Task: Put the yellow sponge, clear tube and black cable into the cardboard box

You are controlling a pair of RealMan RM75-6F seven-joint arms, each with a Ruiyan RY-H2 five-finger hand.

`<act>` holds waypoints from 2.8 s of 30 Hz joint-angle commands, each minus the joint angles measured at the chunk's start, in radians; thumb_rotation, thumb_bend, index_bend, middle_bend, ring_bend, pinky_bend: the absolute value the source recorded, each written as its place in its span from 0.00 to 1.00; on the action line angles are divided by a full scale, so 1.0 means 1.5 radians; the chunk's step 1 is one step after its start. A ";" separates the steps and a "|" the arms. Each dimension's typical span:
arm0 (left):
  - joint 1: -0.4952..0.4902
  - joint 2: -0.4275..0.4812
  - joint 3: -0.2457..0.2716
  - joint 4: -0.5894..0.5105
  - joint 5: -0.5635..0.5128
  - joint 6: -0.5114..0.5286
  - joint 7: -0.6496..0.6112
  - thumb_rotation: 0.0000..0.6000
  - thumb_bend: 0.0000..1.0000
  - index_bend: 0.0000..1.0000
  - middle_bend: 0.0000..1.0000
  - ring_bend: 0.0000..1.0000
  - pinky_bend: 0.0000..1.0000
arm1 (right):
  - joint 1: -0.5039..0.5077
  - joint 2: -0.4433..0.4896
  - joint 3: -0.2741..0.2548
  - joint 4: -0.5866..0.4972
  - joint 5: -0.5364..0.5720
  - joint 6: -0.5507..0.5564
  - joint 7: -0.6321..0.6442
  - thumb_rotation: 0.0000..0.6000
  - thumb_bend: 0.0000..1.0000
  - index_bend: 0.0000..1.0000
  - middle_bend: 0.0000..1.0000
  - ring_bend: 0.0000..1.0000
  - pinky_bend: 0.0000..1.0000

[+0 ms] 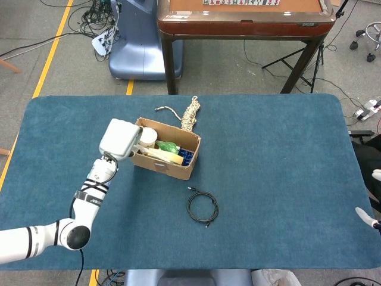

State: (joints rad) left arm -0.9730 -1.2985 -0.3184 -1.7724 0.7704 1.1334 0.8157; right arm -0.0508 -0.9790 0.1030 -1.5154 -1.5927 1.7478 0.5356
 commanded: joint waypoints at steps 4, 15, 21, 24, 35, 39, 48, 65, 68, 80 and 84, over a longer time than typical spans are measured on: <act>-0.023 -0.050 -0.008 0.033 -0.026 -0.015 -0.042 1.00 0.22 0.70 1.00 1.00 1.00 | 0.002 -0.001 -0.002 -0.001 -0.003 -0.002 -0.003 1.00 0.13 0.27 0.25 0.09 0.19; -0.044 -0.099 -0.010 0.075 -0.036 -0.004 -0.064 1.00 0.22 0.51 1.00 0.99 1.00 | 0.003 0.000 -0.004 -0.001 -0.004 -0.004 -0.001 1.00 0.13 0.27 0.25 0.09 0.19; -0.041 -0.092 -0.003 0.073 -0.036 -0.003 -0.071 1.00 0.22 0.35 1.00 0.99 1.00 | 0.004 0.000 -0.005 -0.001 -0.005 -0.006 -0.001 1.00 0.13 0.27 0.25 0.09 0.19; -0.039 -0.086 0.001 0.066 -0.031 0.000 -0.072 1.00 0.22 0.34 1.00 0.99 1.00 | 0.005 0.000 -0.006 -0.002 -0.006 -0.006 -0.003 1.00 0.13 0.27 0.25 0.09 0.19; 0.013 -0.007 0.051 -0.066 0.037 0.045 -0.067 1.00 0.22 0.35 1.00 0.98 1.00 | 0.005 -0.001 -0.007 -0.004 -0.008 -0.005 -0.007 1.00 0.13 0.27 0.25 0.09 0.19; 0.039 0.031 0.079 -0.121 0.096 0.036 -0.100 1.00 0.22 0.37 1.00 0.98 1.00 | 0.004 -0.001 -0.006 -0.005 -0.006 -0.003 -0.009 1.00 0.13 0.27 0.25 0.09 0.19; 0.084 0.092 0.133 -0.194 0.274 0.007 -0.185 1.00 0.22 0.42 0.97 0.94 1.00 | 0.003 -0.001 -0.003 -0.005 0.001 -0.002 -0.010 1.00 0.13 0.27 0.25 0.09 0.19; 0.092 0.003 0.203 -0.148 0.396 -0.080 -0.171 1.00 0.22 0.44 1.00 0.97 1.00 | -0.020 0.014 0.006 -0.004 0.028 0.021 0.024 1.00 0.13 0.27 0.25 0.09 0.19; 0.092 -0.031 0.205 -0.110 0.407 -0.088 -0.177 1.00 0.22 0.44 1.00 0.96 1.00 | -0.028 0.019 0.011 -0.001 0.039 0.029 0.040 1.00 0.13 0.27 0.25 0.09 0.19; 0.083 -0.141 0.201 0.022 0.436 -0.115 -0.208 1.00 0.22 0.44 0.99 0.96 1.00 | -0.049 0.043 0.022 0.008 0.090 0.011 0.078 1.00 0.14 0.27 0.25 0.09 0.19; 0.086 -0.159 0.199 0.052 0.441 -0.112 -0.217 1.00 0.22 0.45 0.99 0.96 1.00 | -0.056 0.049 0.025 0.009 0.100 0.009 0.084 1.00 0.14 0.27 0.25 0.09 0.19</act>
State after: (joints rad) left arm -0.8461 -1.5252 -0.0175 -1.7099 1.4277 0.9631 0.4990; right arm -0.1330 -0.9073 0.1389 -1.5026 -1.4440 1.7616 0.6589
